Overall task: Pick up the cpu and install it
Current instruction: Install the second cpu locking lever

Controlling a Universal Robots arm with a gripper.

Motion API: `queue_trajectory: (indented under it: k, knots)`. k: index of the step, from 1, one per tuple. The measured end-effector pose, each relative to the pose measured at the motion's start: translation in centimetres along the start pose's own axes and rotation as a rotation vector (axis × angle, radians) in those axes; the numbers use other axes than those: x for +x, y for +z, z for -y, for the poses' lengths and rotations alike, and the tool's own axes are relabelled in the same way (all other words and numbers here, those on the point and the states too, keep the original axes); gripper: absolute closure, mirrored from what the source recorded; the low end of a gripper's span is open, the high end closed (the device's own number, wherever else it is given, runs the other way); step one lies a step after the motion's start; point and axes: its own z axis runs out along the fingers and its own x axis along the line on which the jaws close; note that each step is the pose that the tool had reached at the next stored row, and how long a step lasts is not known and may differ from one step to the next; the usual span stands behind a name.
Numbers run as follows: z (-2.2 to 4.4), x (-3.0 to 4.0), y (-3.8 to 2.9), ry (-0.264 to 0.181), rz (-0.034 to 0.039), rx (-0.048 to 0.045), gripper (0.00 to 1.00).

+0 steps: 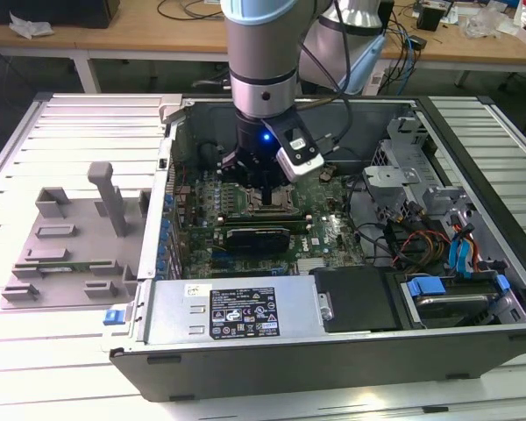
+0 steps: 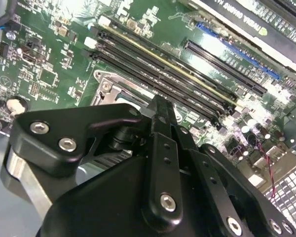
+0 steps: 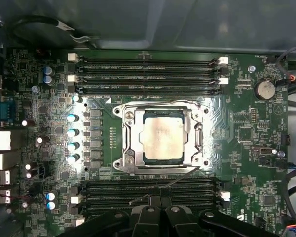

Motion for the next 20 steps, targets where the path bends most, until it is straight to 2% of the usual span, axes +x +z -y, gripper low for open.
queue_trajectory:
  k: [16, 20]
  knots:
    - [0.0, 0.28, 0.49, 0.0, -0.0001, -0.0005, 0.89]
    - [0.0, 0.31, 0.57, 0.0, 0.0001, -0.0043, 0.89]
